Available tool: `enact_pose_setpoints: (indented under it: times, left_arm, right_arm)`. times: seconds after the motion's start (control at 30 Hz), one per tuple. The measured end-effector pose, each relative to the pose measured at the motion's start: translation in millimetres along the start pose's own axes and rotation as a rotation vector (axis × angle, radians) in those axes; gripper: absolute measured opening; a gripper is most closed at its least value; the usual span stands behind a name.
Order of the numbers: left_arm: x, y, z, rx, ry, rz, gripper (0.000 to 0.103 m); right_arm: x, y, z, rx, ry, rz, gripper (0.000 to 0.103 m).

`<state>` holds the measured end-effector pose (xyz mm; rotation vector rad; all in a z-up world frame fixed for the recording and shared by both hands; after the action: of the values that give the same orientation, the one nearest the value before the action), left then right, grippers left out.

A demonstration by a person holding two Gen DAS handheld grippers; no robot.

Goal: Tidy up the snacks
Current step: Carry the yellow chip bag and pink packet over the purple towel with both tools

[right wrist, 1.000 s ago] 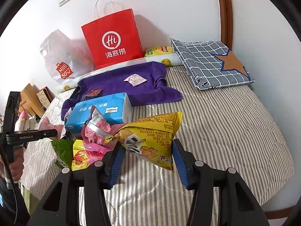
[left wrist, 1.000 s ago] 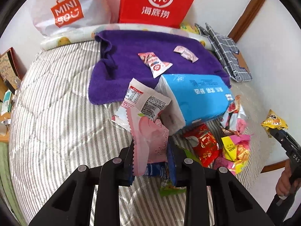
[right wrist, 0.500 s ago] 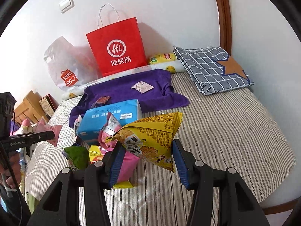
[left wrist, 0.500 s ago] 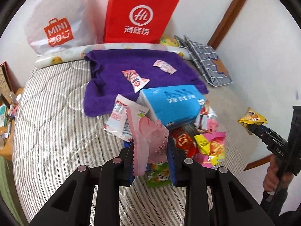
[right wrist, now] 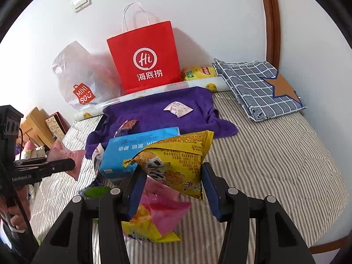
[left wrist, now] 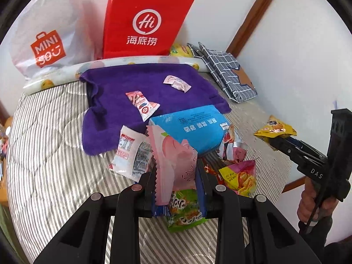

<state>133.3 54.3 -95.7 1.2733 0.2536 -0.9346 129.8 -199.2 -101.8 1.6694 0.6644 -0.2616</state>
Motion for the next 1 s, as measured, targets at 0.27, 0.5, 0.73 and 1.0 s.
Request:
enact_pose_setpoints:
  times: [0.27,0.5,0.73,1.0]
  left_arm:
    - [11,10,-5,0.012,-0.014,-0.006,0.028]
    - [18,23,-2,-0.016,-0.005,0.007,0.028]
    - [15,49,6,-0.011,0.043,0.027,0.028]
    - [20,87,14,0.061,0.126,0.062,0.028]
  right_arm:
    - [14,14,-10,-0.008,-0.004,0.022,0.048]
    - [23,28,-5,-0.03,0.01,0.03,0.048]
    - [40,49,2,-0.05,0.04,0.034,0.048]
    - [67,78,13,-0.043,0.051,0.062,0.048]
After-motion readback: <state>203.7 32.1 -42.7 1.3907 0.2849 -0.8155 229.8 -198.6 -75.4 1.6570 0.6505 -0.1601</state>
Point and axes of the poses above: each gripper's, at about its wrist camera, not at the fingertips, and x roughly the way its jaws point, z to its right, y to its top, the point moved 2 cm from there along x, roughly the way its jaws point, and after that the axes turned 11 degrees about z, right-handed, at the moved point
